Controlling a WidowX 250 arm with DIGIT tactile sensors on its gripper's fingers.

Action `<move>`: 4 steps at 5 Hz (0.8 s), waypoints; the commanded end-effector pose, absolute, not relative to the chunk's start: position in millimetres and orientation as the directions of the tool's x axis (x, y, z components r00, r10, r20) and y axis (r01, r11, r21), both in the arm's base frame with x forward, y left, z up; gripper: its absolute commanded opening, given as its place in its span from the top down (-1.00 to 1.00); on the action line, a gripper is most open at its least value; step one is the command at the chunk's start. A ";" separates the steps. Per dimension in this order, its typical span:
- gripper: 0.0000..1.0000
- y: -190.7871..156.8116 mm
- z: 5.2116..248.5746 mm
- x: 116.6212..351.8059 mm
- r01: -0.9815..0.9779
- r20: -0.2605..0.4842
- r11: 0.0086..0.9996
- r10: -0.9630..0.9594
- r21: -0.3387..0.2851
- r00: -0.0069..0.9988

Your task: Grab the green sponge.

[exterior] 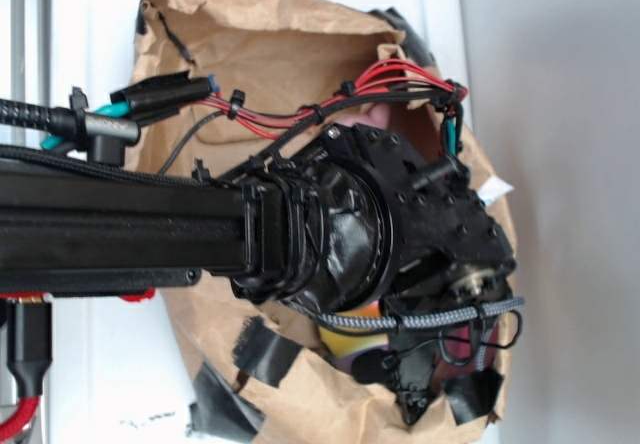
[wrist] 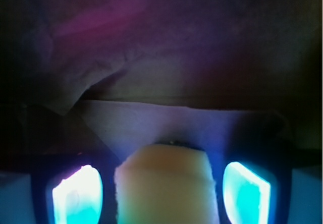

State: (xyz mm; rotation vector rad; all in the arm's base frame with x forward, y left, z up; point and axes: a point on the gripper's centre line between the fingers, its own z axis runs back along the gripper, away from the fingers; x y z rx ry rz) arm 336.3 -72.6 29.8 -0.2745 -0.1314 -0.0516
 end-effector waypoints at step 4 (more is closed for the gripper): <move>1.00 -58.5 42.9 330.4 0.070 0.190 0.991 -0.047 -0.113 0.981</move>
